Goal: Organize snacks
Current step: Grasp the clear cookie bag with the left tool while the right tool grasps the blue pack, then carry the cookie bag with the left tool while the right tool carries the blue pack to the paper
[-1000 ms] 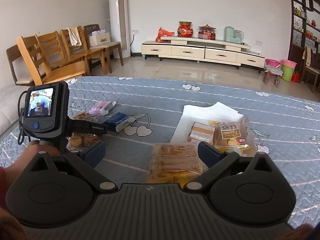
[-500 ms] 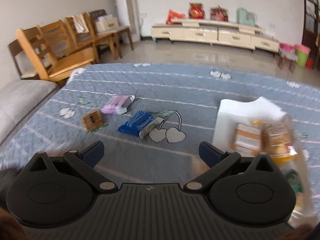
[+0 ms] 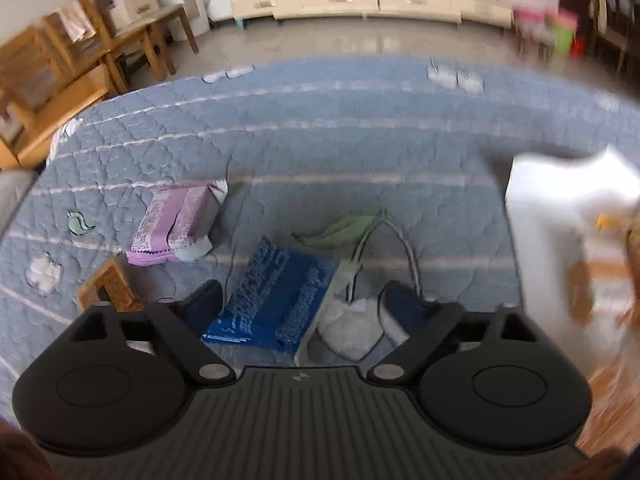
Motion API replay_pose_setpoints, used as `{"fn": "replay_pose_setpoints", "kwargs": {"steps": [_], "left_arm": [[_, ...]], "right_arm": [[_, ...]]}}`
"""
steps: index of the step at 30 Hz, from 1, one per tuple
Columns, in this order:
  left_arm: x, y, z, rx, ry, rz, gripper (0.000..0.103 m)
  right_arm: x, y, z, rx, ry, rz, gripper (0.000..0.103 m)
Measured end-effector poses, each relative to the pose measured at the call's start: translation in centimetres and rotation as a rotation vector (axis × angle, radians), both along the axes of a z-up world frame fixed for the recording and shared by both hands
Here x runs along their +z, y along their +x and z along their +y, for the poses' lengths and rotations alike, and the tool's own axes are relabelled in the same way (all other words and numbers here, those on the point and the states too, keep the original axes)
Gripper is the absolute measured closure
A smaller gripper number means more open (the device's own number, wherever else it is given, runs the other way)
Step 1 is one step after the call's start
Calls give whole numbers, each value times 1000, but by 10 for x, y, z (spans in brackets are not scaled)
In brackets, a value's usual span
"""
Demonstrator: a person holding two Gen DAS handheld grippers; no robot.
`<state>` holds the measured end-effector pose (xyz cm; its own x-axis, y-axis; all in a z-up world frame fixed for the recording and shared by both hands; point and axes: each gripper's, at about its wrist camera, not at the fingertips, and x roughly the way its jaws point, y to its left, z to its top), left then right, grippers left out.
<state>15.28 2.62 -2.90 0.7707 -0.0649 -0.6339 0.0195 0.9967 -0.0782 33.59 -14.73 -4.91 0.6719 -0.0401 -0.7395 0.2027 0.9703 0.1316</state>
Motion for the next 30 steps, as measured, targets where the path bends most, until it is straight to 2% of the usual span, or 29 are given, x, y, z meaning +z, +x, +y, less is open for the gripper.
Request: {"fn": "replay_pose_setpoints", "kwargs": {"steps": [1, 5, 10, 14, 19, 30], "left_arm": [[0, 0, 1, 4, -5, 1, 51], [4, -4, 1, 9, -1, -9, 51], [17, -16, -2, 3, 6, -38, 51], [32, -30, -7, -6, 17, -66, 51], [52, -52, -17, -33, 27, -100, 51], [86, -94, -39, -88, 44, -175, 51]], "right_arm": [[2, -4, 1, 4, -21, -2, 45], [5, -38, -8, 42, 11, -35, 46], [31, -111, -16, 114, 12, -129, 46], [53, -171, -19, 176, -45, -206, 46], [67, -234, -27, 187, -60, -252, 46], [108, -314, -43, 169, -115, -340, 46]]}}
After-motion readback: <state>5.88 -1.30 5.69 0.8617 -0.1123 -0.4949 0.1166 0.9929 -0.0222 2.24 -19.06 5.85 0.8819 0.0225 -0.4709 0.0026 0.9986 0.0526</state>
